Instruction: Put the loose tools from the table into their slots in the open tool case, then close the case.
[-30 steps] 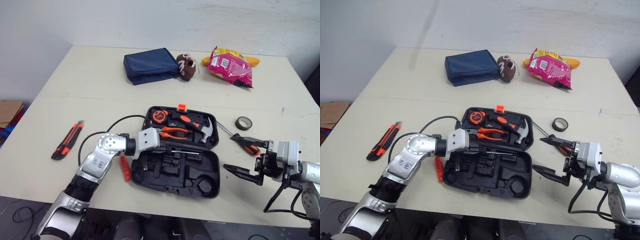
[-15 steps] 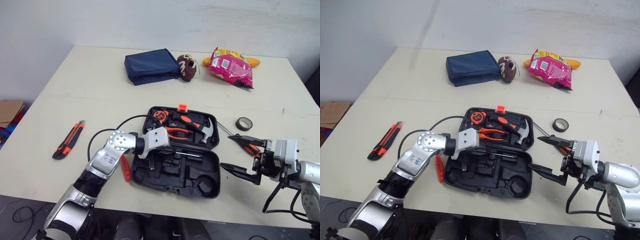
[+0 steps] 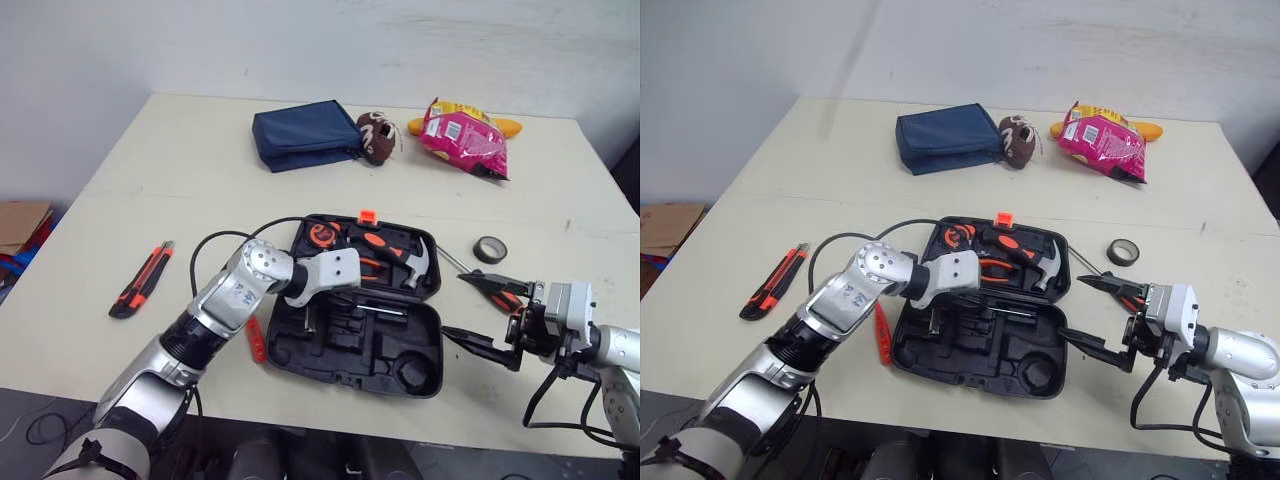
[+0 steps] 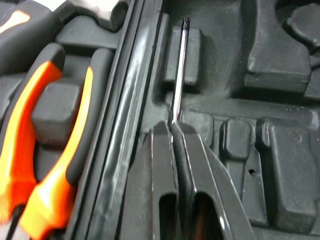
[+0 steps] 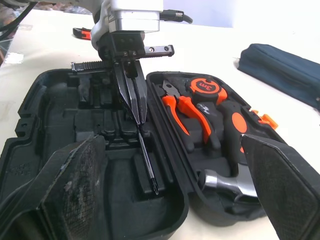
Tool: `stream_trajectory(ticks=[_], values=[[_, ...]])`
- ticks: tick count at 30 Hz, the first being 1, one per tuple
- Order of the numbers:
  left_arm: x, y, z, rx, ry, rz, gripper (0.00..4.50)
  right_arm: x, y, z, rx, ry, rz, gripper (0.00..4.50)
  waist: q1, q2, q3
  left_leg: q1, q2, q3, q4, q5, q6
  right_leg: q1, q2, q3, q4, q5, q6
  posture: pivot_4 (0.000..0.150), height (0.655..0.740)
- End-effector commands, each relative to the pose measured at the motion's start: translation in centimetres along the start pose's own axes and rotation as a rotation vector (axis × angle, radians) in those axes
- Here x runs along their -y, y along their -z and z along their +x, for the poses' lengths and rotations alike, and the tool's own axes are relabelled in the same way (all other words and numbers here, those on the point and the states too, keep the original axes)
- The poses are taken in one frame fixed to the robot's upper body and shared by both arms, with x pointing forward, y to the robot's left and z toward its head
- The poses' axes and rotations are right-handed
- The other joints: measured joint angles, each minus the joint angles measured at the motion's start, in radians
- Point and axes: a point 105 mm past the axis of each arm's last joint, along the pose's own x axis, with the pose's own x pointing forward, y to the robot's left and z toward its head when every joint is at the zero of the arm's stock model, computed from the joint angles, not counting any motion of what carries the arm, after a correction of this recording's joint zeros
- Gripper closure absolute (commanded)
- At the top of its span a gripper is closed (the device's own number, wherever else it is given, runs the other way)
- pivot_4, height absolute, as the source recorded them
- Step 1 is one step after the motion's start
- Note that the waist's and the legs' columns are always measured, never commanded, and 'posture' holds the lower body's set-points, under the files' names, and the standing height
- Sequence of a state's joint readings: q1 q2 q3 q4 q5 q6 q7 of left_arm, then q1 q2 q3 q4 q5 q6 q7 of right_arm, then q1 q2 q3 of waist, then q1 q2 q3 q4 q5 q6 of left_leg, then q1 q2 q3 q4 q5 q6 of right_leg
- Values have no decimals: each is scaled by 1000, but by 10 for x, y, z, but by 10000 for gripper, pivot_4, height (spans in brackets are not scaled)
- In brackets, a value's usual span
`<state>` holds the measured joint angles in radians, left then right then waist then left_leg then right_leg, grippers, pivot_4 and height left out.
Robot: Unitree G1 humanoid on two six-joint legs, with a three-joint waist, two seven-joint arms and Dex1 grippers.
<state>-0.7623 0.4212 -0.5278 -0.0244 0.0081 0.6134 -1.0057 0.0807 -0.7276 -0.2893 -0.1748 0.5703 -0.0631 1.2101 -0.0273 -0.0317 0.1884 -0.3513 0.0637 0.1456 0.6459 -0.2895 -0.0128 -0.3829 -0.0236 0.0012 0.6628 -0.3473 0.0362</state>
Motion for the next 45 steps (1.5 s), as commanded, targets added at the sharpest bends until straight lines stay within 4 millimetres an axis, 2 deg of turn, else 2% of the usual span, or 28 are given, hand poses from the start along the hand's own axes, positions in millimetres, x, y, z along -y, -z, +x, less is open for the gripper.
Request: stream_trajectory(ticks=[1, 5, 7, 8, 9, 11, 14, 18, 19, 20, 22, 23, 25, 28, 31, 33, 36, 41, 43, 45], values=[[6, -2, 6, 27, 14, -15, 44442, 0, -8, -2, 25, 21, -40, 0, 0, 0, 0, 0, 0, 0, 0, 0, 0, 0, 0, 0, 0, 0, 0, 1500, 7400], [-1, -18, -14, 167, -56, 84, 44442, 3, -7, -10, 9, 43, -41, 0, -3, 0, 0, -2, 0, 1, 0, 0, 1, -3, 0, 0, 0, 0, 0, 1500, 7400], [-7, -23, -32, 273, -127, 137, 44442, 8, -9, -15, -1, 68, -49, 0, -4, 1, 1, -6, 0, 1, 0, 0, 0, -8, 0, 0, 1, 0, 0, 1500, 7400], [-7, -26, -47, 362, -140, 103, 44442, 12, -10, -19, -11, 83, -62, 0, -3, 1, 1, -8, 1, 1, 0, 1, -1, -11, 0, 0, 2, 0, 0, 1500, 7400], [-13, -25, -68, 458, -196, 82, 42123, 21, -13, -24, -15, 119, -88, 0, -4, 1, 1, -8, 1, 1, 0, 1, -1, -11, 0, 0, 2, 0, 0, 1500, 7400], [-11, -1, -105, 529, -251, 108, 35666, 36, -19, -35, -30, 174, -133, 0, -12, 1, 1, -8, 1, 2, 0, 1, -1, -11, 0, 0, 2, 0, 0, 1500, 7400], [-13, 47, -143, 404, -368, 51, 21590, 47, -15, -58, -72, 244, -166, 0, -17, 1, 1, -5, 1, 3, -1, 1, -2, -10, 0, -1, 2, 0, -1, 1500, 7400], [-20, 80, -207, 318, -599, -39, 1666, 58, -6, -94, -114, 386, -175, 0, -7, 0, 2, -6, 1, 2, -2, 0, 0, -9, -1, -1, 0, 0, -1, 1500, 7400], [-20, 85, -218, 300, -633, -45, 764, 59, -4, -99, -120, 403, -174, 0, -3, -1, 2, -7, 0, 2, -1, -1, 2, -10, -2, -1, -1, 0, 0, 1500, 7400], [-21, 104, -252, 236, -747, -75, 764, 63, 0, -119, -148, 471, -175, 0, -3, -1, 2, -8, 0, 2, -1, -2, 3, -10, -2, -2, -1, 0, 0, 1500, 7400], [-16, 130, -307, 142, -938, -113, 764, 71, 5, -152, -191, 602, -186, 0, -3, -1, 2, -8, 0, 3, -1, -6, 5, -10, -3, -2, -2, 0, 0, 1500, 7400], [-5, 148, -332, 78, -1007, -162, 764, 73, 7, -169, -213, 672, -195, 0, -5, -1, 2, -7, 0, 4, -1, -8, 8, -10, -3, -2, -3, 0, 0, 1500, 7400], [14, 172, -359, 1, -1068, -231, 764, 73, 11, -187, -243, 741, -198, 0, -18, 0, 2, -7, 1, 6, -2, -9, 6, -12, -3, -1, -3, -1, -2, 1500, 7400], [47, 205, -385, -117, -1145, -326, 764, 69, 20, -210, -297, 804, -169, 0, -28, 0, 2, -5, 1, 7, -5, -11, 3, -10, -4, -2, -3, -6, -4, 1500, 7400], [66, 223, -393, -155, -1191, -386, 764, 68, 24, -223, -315, 862, -145, 0, -32, -1, 2, -3, 0, 8, -11, -11, 4, -11, -5, -1, -4, -6, -4, 1500, 7400], [71, 225, -391, -138, -1193, -381, 764, 68, 28, -228, -318, 888, -124, 0, -32, -2, 3, -2, 1, 8, -13, -11, 4, -12, -4, -2, -3, -6, -4, 1500, 7400], [68, 221, -383, -75, -1180, -368, 764, 70, 37, -228, -330, 916, -91, 0, -32, -2, 2, -1, 1, 8, -13, -10, 3, -11, -5, -2, -2, -5, -5, 1500, 7400], [62, 215, -372, -24, -1156, -348, 764, 75, 42, -214, -297, 897, -64, 0, -32, -1, 2, -1, 1, 8, -14, -10, 1, -11, -5, -2, -1, -4, -6, 1500, 7400], [48, 195, -346, 54, -1057, -279, 764, 94, 36, -181, -226, 826, -57, 0, -35, -1, 2, -1, 1, 8, -14, -8, 3, -11, -5, -3, -1, -4, -6, 1500, 7400], [39, 175, -326, 114, -984, -228, 764, 107, 30, -157, -199, 774, -45, 0, -48, 0, 2, -1, 1, 8, -13, -8, 3, -11, -5, -2, 0, -4, -5, 1500, 7400]])
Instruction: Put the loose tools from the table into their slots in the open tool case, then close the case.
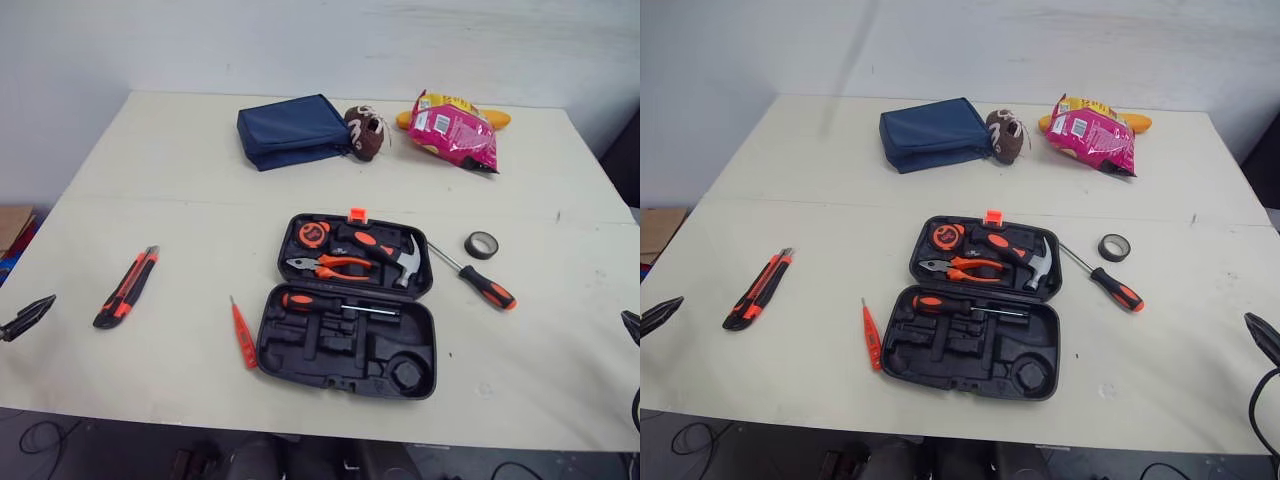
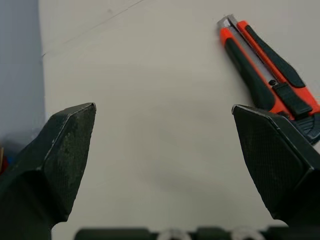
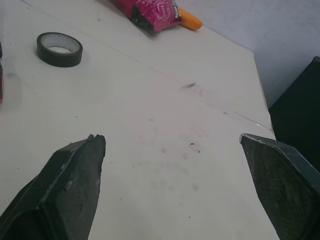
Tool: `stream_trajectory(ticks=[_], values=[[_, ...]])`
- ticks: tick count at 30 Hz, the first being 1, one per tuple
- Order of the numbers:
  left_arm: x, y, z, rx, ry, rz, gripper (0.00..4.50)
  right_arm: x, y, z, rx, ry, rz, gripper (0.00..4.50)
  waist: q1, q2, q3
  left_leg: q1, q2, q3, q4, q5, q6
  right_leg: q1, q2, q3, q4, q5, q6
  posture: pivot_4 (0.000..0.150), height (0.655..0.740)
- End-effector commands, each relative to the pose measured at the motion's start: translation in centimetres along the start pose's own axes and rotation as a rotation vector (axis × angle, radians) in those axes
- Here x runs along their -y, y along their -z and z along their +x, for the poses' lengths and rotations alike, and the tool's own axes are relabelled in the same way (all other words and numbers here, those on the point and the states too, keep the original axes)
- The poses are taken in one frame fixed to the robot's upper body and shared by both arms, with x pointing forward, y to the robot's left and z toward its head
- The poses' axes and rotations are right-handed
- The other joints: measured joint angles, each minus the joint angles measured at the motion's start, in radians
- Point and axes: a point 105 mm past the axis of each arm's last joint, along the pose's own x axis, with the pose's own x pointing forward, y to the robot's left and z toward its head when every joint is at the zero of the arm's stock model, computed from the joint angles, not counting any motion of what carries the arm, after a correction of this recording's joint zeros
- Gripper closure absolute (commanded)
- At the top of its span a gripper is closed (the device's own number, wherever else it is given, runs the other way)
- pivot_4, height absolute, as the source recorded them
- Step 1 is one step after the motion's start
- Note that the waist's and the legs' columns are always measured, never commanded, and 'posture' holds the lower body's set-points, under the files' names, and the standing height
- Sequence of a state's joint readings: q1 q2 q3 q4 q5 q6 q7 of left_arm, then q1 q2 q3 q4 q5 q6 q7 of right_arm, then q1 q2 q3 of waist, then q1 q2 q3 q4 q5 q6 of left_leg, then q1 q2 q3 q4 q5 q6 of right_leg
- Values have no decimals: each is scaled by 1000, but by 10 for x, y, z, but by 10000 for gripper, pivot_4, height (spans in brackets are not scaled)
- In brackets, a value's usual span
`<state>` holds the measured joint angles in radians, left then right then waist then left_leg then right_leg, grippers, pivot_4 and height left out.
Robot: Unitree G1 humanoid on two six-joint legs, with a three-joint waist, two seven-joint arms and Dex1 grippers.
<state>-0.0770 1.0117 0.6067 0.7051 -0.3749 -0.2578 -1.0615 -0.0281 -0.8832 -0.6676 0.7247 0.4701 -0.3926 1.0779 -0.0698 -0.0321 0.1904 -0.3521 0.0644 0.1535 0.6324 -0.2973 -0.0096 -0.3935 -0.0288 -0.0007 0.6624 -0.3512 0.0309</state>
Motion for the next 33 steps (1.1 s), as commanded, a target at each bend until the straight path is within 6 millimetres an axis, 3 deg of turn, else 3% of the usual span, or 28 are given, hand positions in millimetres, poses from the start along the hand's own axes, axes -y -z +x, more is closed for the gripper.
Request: stream_trajectory(ticks=[1, 6, 9, 13, 14, 18, 22, 26, 33], values=[[26, -44, 25, 139, 138, 60, 764, -13, -36, 40, 100, -98, -2, 0, -10, 0, 0, -1, 0, 0, 1, 0, 0, 0, 0, 0, 0, 1, 1, 1500, 7400], [82, -82, 50, 219, 366, 60, 764, -30, -53, 92, -5, -177, -24, 0, -16, 1, 0, -1, 0, -1, -1, 7, -8, -1, 2, 0, 0, 2, 1, 1500, 7400], [118, -110, 63, 287, 518, 61, 764, -52, -75, 118, 23, -356, -1, 0, -16, 1, 1, -2, 0, 0, -1, 7, -8, -2, 3, 1, 0, 2, 1, 1500, 7400], [144, -138, 74, 340, 608, 66, 764, -58, -52, 133, -251, -414, 4, 0, -10, 1, 1, -3, 0, -1, -1, 8, -8, -3, 3, 1, 0, 2, 1, 1500, 7400], [147, -140, 75, 345, 617, 69, 764, -57, -48, 135, -296, -402, 4, 0, -7, 2, 1, -3, 0, -1, -1, 8, -9, -3, 3, 1, -1, 2, 1, 1500, 7400], [175, -155, 77, 369, 721, 63, 764, -90, -62, 130, -262, -599, 84, 0, -3, 2, 1, -6, 0, -1, 0, 8, -8, -4, 3, 2, -2, 1, 2, 1500, 7400], [197, -160, 73, 371, 791, 75, 764, -107, -51, 114, -388, -637, 132, 0, -5, 2, 1, -7, 1, -1, 0, 8, -8, -5, 4, 2, -3, 0, 3, 1500, 7400], [203, -160, 71, 372, 798, 60, 764, -113, -48, 106, -389, -618, 149, 0, -6, 2, 1, -7, 0, -1, 1, 8, -8, -5, 4, 2, -2, 0, 3, 1500, 7400], [219, -167, 67, 395, 891, 36, 764, -110, -22, 102, -396, -561, 119, 0, -8, 2, 1, -5, -1, -1, 4, 10, -7, -2, 4, 3, -1, 2, 5, 1500, 7400]])
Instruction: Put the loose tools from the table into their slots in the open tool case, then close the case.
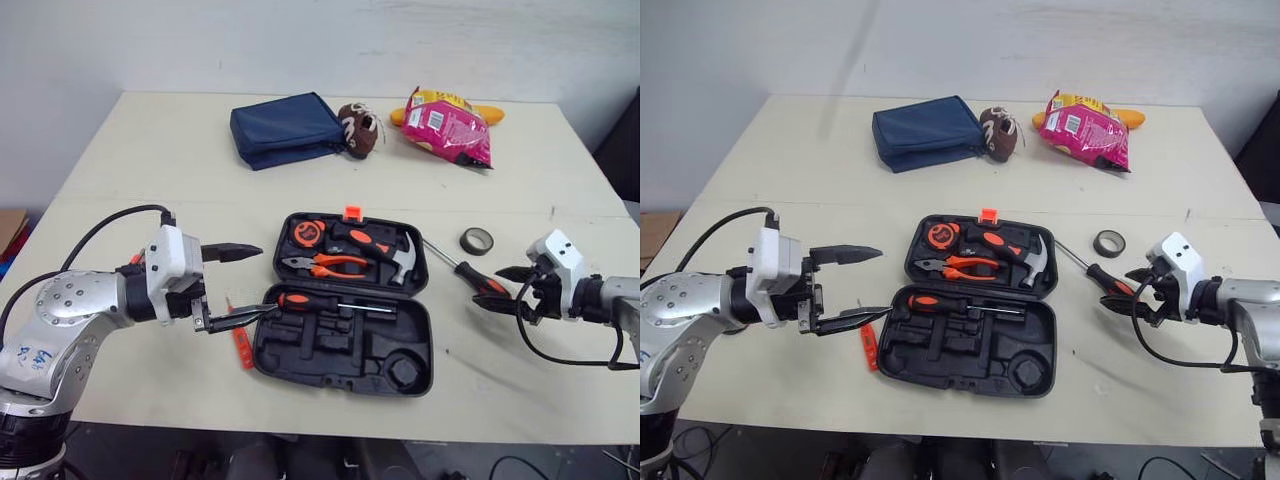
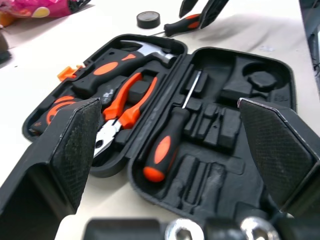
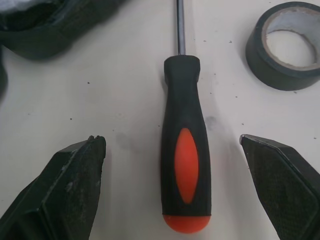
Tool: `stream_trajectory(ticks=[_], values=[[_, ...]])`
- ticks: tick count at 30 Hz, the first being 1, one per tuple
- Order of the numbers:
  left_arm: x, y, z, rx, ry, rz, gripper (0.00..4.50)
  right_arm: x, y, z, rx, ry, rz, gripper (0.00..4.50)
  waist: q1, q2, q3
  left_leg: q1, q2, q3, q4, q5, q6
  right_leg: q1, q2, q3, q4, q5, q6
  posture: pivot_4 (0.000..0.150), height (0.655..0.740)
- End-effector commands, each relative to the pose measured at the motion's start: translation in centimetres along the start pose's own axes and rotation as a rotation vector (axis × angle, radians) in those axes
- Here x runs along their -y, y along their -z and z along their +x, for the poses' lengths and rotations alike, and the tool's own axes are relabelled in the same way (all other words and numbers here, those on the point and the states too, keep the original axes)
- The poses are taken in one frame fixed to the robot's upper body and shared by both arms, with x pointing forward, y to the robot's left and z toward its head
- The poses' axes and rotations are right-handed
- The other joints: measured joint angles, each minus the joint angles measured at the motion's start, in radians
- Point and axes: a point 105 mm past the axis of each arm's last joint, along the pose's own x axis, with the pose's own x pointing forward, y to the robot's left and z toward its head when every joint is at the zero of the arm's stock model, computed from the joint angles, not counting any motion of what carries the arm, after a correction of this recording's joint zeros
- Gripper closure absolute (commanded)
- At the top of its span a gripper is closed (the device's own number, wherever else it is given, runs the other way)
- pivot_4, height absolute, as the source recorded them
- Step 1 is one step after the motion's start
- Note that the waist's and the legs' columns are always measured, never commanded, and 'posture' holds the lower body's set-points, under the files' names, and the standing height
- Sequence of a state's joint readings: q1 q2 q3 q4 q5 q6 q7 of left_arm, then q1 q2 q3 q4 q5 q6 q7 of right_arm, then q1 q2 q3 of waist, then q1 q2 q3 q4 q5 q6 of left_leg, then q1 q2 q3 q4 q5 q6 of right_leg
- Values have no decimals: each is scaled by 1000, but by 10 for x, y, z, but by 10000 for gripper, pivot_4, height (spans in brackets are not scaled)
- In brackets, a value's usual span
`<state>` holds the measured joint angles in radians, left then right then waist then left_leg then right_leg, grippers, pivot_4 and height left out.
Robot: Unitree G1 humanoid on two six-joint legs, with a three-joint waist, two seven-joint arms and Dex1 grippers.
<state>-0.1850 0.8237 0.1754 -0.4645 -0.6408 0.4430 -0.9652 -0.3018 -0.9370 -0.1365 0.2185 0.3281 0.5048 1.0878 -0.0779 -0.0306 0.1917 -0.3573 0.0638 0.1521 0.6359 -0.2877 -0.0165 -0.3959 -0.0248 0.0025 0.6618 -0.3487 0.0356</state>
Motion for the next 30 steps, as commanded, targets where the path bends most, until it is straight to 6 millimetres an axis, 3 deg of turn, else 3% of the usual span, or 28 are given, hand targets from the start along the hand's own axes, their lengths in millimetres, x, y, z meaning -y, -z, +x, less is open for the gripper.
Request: stream_trajectory(ticks=[1, 4, 7, 12, 13, 20, 24, 30], values=[[9, -11, 6, 44, 63, 13, 764, 9, 2, -5, 24, 45, -22, 0, 1, 0, 0, 0, 0, 0, 0, 0, 0, 0, 0, 0, 0, 0, 0, 1500, 7400], [11, -11, 6, 45, 79, 15, 764, 10, 8, -5, 30, 48, 6, 0, 0, 0, 0, 0, 0, 0, 0, 1, 0, 0, 0, 0, 0, 0, 0, 1500, 7400], [10, -13, 11, 63, 98, 24, 0, 12, 22, -1, 42, 64, 26, 7364, 2, 0, 0, 0, 0, 0, 0, 1, 0, 0, 0, 0, 0, 0, 0, 1500, 7400], [7, -12, 11, 63, 111, 19, 0, 11, 24, 6, 100, 99, -10, 33375, -3, 0, 0, 1, 0, 0, 1, 1, 0, 1, 1, 0, 0, 0, 0, 1500, 7400], [6, -11, 10, 57, 114, 14, 0, 9, 22, 8, 123, 84, -16, 35275, -5, 0, 0, 1, 0, 0, 1, 1, 0, 1, 1, 0, 0, 0, 0, 1500, 7400], [2, -4, 5, 45, 130, 1, 0, 3, 9, 10, 270, 97, -37, 35247, -7, 0, 0, 3, 1, 0, 1, 2, -1, 2, 2, 1, 1, 0, 0, 1500, 7400], [-1, -4, 3, 61, 121, 15, 0, 2, -18, 1, 421, 127, -123, 35247, -5, 0, 0, 2, 0, 0, 0, 2, -1, 2, 2, 1, 1, 0, 0, 1500, 7400], [-1, 2, -5, 30, 123, 42, 0, -33, -63, -17, 476, -39, -254, 35247, -2, 0, 0, 1, 0, -1, -1, 1, -1, 1, 1, 1, 0, 0, 0, 1500, 7400]])
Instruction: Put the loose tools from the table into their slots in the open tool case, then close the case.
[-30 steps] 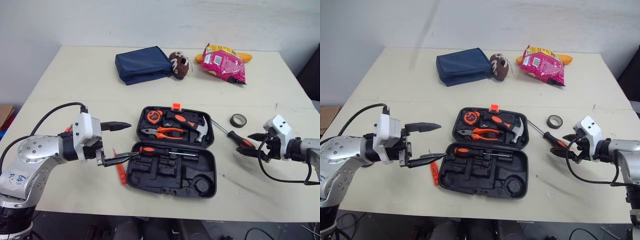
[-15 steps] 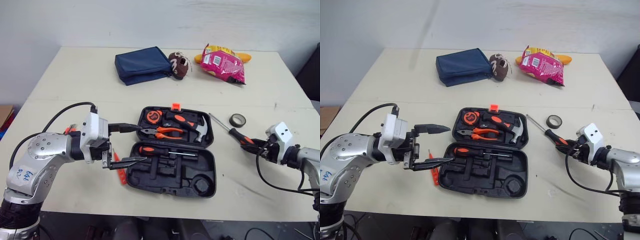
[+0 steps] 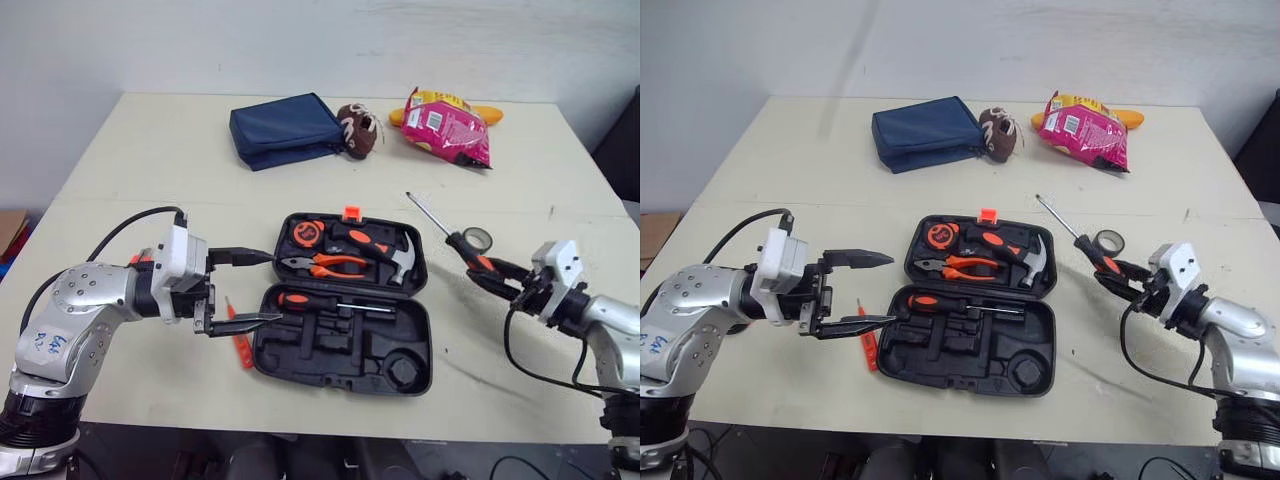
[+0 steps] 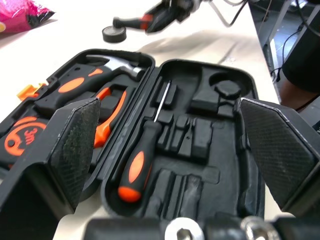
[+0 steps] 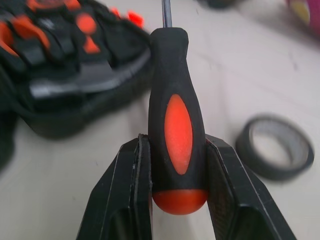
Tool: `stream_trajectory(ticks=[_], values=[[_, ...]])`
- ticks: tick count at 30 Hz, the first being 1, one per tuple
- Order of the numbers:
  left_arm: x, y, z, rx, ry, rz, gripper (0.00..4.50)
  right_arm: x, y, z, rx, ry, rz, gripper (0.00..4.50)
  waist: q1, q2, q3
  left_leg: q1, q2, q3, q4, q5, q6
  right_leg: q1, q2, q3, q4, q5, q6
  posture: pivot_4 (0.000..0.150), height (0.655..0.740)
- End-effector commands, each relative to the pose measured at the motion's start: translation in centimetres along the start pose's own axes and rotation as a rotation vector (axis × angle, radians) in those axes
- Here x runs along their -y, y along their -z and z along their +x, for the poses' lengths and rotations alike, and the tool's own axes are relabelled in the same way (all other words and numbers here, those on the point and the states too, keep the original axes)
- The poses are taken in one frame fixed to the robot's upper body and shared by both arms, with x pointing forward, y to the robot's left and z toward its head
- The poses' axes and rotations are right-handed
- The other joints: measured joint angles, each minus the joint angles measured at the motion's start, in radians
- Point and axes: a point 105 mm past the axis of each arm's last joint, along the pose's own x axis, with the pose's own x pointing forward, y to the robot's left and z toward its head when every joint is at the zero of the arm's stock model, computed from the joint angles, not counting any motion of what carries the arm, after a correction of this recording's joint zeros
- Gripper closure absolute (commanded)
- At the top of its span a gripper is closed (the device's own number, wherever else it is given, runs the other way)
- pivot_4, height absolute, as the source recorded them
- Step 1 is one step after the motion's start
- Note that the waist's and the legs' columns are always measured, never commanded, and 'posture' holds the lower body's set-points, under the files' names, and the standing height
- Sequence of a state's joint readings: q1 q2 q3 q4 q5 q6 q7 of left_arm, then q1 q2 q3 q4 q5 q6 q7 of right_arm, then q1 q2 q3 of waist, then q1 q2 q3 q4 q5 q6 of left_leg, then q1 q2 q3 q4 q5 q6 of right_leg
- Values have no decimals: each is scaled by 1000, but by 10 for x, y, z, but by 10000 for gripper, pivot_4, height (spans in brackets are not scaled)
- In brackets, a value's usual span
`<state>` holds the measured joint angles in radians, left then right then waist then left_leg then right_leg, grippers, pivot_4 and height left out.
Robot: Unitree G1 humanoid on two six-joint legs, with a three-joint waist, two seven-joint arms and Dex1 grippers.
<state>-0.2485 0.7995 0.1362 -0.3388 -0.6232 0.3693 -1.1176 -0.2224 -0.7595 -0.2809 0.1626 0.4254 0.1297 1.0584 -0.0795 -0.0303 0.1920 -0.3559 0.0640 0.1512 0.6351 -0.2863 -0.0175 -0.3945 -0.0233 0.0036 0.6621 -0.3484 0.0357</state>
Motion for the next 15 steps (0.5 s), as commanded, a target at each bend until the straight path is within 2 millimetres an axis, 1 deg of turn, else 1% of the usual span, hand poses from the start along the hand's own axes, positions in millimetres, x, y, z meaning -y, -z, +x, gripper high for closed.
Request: stream_trajectory(ticks=[1, 2, 3, 4, 5, 7, 8, 10, 15], values=[[2, -3, -6, -11, 13, 39, 0, -11, -37, -2, 61, -79, -65, 35247, 0, 0, 0, 0, 0, 0, 0, 0, 0, 0, 0, 0, 0, 0, 0, 1500, 7400], [2, -3, -6, -11, 13, 39, 0, -11, -37, -2, 60, -79, -62, 35247, 1, 0, 0, 0, 0, 0, 0, 0, 0, 0, 0, 0, -1, 0, 0, 1500, 7400], [3, -1, -7, -23, 20, 35, 0, -17, -40, -1, 40, -121, -78, 35247, 2, 0, 0, 0, 0, -1, 0, 0, 0, 0, 0, -1, -1, 0, 0, 1500, 7400], [11, 1, -9, -50, 50, 46, 0, -37, -50, 4, 12, -236, -116, 35247, 3, 0, 0, 0, 0, -1, 0, 0, 0, 0, 0, -1, -1, 0, 0, 1500, 7400], [17, -3, -11, -27, 56, 53, 0, -67, -55, 6, -54, -403, -180, 35247, 2, 1, 1, 0, 0, -1, -1, 0, 0, 0, 0, 0, -1, 0, 0, 1500, 7400], [28, -7, -12, -22, 68, 89, 0, -106, -55, 5, -151, -610, -229, 35247, -3, 3, 1, -1, 0, 1, -4, 0, 1, -2, -1, 0, -1, 0, 0, 1500, 7400], [30, -6, -12, -33, 72, 110, 0, -114, -55, 5, -182, -650, -231, 35247, -3, 1, 1, -1, 1, 1, -4, -1, 0, -3, -1, -1, -1, -1, -1, 1500, 7400], [36, -3, -12, -58, 80, 103, 0, -120, -55, 10, -223, -651, -203, 35247, 0, -1, 1, -1, 2, -2, -4, -1, -1, -3, 0, -3, -2, -1, -1, 1500, 7400], [44, 12, -20, -121, 77, 72, 0, -131, -38, 19, -342, -630, -223, 35247, 4, -1, 1, -2, 0, -2, -3, -2, 1, -2, -2, -2, -3, -1, -1, 1500, 7400]])
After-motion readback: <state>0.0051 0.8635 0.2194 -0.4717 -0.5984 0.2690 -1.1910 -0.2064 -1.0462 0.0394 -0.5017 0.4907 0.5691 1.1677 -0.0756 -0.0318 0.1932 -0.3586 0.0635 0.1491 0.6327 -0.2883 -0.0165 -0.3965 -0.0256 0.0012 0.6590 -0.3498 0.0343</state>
